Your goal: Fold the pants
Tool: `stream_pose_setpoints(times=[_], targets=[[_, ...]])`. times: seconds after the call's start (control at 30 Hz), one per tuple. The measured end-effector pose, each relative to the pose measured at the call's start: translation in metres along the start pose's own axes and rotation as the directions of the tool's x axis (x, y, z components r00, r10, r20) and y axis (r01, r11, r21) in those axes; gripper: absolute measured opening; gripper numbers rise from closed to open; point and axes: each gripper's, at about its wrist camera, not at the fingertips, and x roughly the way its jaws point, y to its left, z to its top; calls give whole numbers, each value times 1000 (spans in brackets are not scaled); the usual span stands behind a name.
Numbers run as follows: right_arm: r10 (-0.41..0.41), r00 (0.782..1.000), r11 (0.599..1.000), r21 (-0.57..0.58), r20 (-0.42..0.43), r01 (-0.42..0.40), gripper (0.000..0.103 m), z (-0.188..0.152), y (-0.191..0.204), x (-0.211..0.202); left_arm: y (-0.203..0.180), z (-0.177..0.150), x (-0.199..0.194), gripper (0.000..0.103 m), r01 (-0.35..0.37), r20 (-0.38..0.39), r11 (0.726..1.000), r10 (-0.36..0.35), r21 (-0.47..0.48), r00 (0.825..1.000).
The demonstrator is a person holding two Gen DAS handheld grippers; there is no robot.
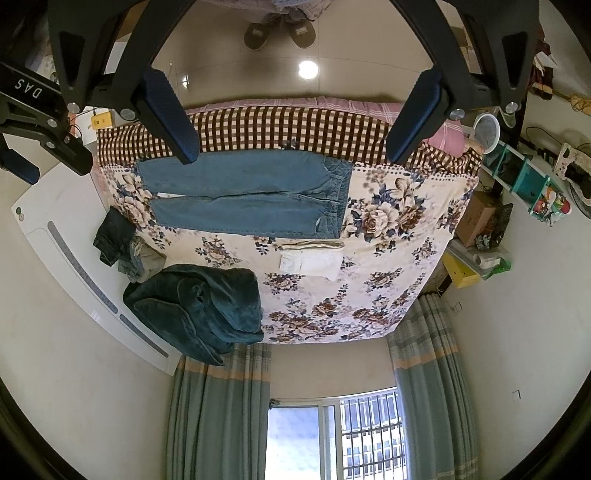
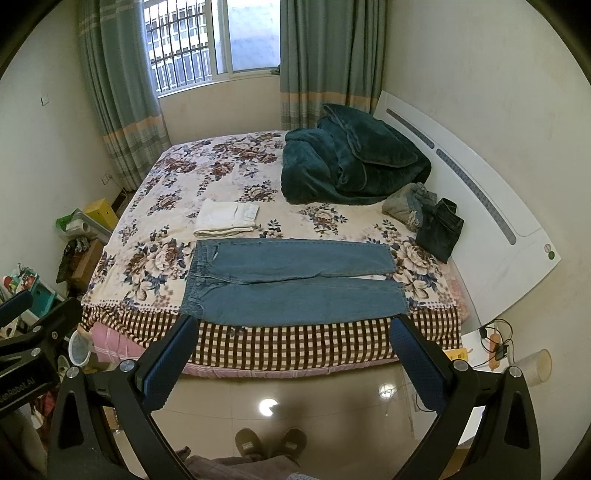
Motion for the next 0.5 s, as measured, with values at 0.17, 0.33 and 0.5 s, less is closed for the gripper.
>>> stream_pose_setpoints(times=[0.17, 0.33, 0.5], targets=[[0, 1000, 1000, 0, 1, 0, 103, -1, 1, 0, 1, -1, 0, 103, -1, 1, 1000, 1, 0, 1000], [-2, 1000, 1000, -1, 0, 2, 103, -1, 4, -1, 6, -2, 1, 103, 5, 0, 1000, -5, -3, 1000], [-1, 1000, 1000, 5, -9, 1, 103, 2, 11, 0, 6, -4, 1, 103, 5, 0, 1000, -5, -4, 1000]])
